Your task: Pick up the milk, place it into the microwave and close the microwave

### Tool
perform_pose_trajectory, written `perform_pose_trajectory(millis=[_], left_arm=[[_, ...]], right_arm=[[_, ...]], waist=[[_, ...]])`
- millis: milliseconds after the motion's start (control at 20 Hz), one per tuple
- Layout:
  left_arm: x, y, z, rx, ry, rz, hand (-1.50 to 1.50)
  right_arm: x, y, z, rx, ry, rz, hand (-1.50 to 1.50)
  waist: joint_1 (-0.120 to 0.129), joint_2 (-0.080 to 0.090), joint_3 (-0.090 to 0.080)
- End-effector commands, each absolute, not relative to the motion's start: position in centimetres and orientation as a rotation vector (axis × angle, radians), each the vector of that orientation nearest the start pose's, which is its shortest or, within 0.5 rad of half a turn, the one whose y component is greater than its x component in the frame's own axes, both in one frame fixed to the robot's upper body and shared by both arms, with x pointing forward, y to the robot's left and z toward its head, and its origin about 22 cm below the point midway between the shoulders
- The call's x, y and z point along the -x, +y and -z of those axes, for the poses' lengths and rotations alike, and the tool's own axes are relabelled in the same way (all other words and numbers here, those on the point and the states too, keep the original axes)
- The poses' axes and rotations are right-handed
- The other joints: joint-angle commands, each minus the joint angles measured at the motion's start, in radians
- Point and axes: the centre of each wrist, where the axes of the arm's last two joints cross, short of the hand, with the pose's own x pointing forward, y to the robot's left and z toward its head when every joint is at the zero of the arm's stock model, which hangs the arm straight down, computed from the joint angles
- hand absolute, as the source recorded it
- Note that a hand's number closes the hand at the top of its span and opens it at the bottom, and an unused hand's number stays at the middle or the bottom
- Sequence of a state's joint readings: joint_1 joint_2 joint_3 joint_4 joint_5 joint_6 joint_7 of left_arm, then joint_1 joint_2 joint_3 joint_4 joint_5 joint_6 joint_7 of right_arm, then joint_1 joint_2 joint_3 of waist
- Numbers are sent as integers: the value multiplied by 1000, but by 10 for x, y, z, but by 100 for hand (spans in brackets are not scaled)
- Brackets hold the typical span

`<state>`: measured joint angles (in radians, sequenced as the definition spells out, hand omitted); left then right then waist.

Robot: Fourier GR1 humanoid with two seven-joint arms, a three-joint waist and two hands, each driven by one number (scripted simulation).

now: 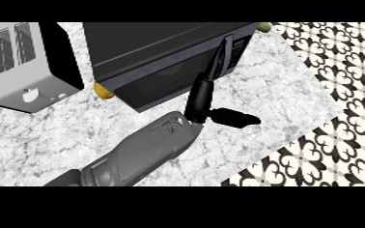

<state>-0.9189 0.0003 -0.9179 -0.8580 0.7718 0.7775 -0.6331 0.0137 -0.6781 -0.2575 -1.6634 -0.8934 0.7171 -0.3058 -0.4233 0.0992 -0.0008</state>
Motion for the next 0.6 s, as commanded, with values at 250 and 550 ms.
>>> perform_pose_trajectory(millis=[250, 550], left_arm=[[-341, -5, -39, 113, -1941, 245, 150], [-375, 44, -29, -285, -1990, 365, -150]], right_arm=[[-232, -409, -137, -670, -2096, -324, -150], [-230, -416, -142, -646, -2087, -324, -150]], waist=[[-3, 7, 4], [38, -11, 17]])
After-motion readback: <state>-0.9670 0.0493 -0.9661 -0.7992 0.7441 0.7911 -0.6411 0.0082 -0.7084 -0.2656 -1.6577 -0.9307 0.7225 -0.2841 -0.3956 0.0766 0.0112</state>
